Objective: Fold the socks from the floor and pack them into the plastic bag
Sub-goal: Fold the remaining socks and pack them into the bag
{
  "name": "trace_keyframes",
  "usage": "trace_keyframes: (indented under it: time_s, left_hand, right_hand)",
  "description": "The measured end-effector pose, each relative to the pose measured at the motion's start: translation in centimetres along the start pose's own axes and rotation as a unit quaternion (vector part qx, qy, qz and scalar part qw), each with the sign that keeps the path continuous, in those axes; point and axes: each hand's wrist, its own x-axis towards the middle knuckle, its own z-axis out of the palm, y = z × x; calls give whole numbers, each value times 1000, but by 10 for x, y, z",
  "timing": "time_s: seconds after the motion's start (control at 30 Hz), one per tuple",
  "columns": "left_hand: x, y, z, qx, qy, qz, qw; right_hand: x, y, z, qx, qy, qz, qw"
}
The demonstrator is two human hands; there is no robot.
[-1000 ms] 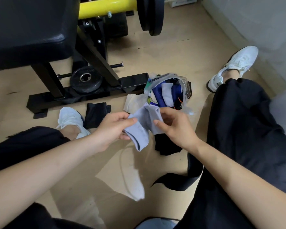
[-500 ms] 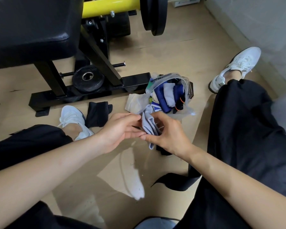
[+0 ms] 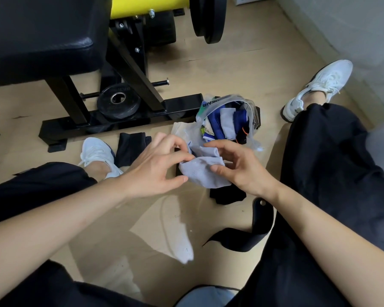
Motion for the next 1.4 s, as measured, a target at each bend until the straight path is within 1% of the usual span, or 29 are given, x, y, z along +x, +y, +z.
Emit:
trace_keyframes:
  time_s: [0.1, 0.2, 0.27, 0.3, 0.33, 0.4, 0.47, 0.53, 0.67, 0.73, 0.83, 0.87, 0.93, 1.03, 1.1, 1.2, 1.23, 1.3, 1.4]
  left_hand:
    - [1, -1, 0, 37, 2, -2, 999]
    - [0, -11, -2, 80, 27, -1, 996]
    - [-1, -20, -6, 99, 41, -24, 994]
    - [-2, -24, -8, 82, 41, -51, 994]
    - [-2, -24, -9, 43, 40, -81, 995]
    - [0, -20, -9, -80, 43, -134, 987]
    - [4, -14, -5, -210, 47, -180, 960]
    - [7, -9, -2, -276, 56, -206, 937]
    - [11, -4, -2, -319, 83, -218, 919]
    - [13, -3, -4, -334, 96, -221, 911]
    - [15, -4, -4, -327, 103, -223, 913]
    - [15, -5, -4, -324, 102, -222, 914]
    - [15, -3, -4, -320, 98, -220, 916]
    - [15, -2, -3, -330, 103, -222, 912]
    - [15, 2, -3, -357, 92, -228, 901]
    - [14, 3, 0, -423, 33, -264, 866]
    - [12, 3, 2, -432, 15, -273, 860]
    - [11, 2, 3, -404, 7, -269, 874]
    - [12, 0, 1, -333, 51, -263, 904]
  right_hand:
    - [-1, -2, 2, -2, -15, 2, 1000]
    - [0, 1, -1, 4, -5, 6, 1000]
    - [1, 3, -5, 4, 10, 14, 1000]
    - [2, 5, -7, 6, 19, 20, 1000]
    - [3, 7, -9, 10, 26, 25, 999]
    - [5, 9, -8, 22, 34, 30, 999]
    - [6, 11, -6, 43, 38, 36, 998]
    - [5, 12, -6, 58, 41, 42, 997]
    - [3, 7, -5, 25, 38, 29, 999]
    - [2, 2, -2, -8, 18, -10, 1000]
    - [1, -1, 2, -103, -19, -85, 991]
    - [2, 0, 4, -122, -30, -94, 988]
    - [1, 2, 7, -137, -42, -82, 986]
    - [2, 4, 10, -134, -29, -59, 989]
    - [2, 2, 10, -112, -8, -45, 993]
    - [2, -3, 7, -45, 28, -22, 998]
    - [2, -4, 7, -29, 37, -14, 999]
    - [3, -3, 5, -23, 54, 1, 998]
    - [3, 4, 3, -39, 70, 35, 996]
